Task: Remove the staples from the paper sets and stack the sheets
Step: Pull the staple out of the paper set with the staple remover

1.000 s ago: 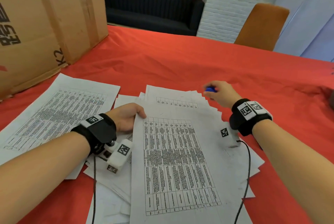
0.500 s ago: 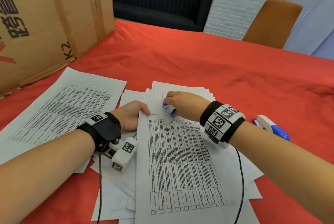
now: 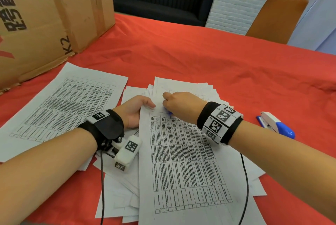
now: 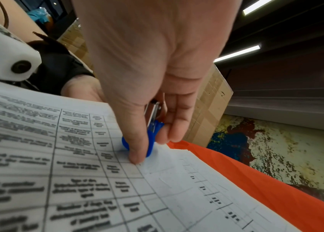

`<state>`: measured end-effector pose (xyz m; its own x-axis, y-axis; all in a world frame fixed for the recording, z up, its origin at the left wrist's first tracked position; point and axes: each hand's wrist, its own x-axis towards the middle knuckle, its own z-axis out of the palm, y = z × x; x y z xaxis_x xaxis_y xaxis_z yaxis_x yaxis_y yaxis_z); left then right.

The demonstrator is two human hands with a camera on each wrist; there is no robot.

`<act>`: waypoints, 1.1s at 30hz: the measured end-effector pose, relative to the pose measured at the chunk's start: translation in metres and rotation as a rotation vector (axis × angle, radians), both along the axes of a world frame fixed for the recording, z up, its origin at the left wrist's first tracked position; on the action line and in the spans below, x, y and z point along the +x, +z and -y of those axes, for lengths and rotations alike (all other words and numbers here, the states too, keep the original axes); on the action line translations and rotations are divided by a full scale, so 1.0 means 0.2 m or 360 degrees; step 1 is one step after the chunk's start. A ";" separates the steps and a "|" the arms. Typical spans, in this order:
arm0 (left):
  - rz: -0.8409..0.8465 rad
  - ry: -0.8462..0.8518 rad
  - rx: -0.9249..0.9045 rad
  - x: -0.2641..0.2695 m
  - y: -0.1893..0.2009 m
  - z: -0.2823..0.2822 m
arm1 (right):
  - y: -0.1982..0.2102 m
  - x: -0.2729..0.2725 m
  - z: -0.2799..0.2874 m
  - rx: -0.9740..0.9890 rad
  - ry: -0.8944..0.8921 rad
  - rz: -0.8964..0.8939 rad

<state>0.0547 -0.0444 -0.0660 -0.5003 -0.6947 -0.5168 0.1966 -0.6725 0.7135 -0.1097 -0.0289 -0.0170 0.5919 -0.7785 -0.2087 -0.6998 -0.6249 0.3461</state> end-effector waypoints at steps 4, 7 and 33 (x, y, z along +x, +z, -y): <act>0.0184 -0.0015 -0.0030 -0.03 0.02 -0.01 | 0.01 -0.01 0.00 0.0065 -0.0075 0.0005; 0.0311 0.0002 -0.0052 -0.05 0.03 -0.03 | 0.03 0.02 -0.03 0.0098 -0.0079 -0.0028; 0.0437 0.0040 0.0002 -0.07 0.07 -0.05 | 0.00 0.01 -0.01 0.0123 0.0014 0.0022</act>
<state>0.0406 -0.0351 -0.0526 -0.3237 -0.7043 -0.6319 0.0125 -0.6709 0.7414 -0.1084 -0.0279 -0.0165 0.6020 -0.7551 -0.2597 -0.6984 -0.6555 0.2873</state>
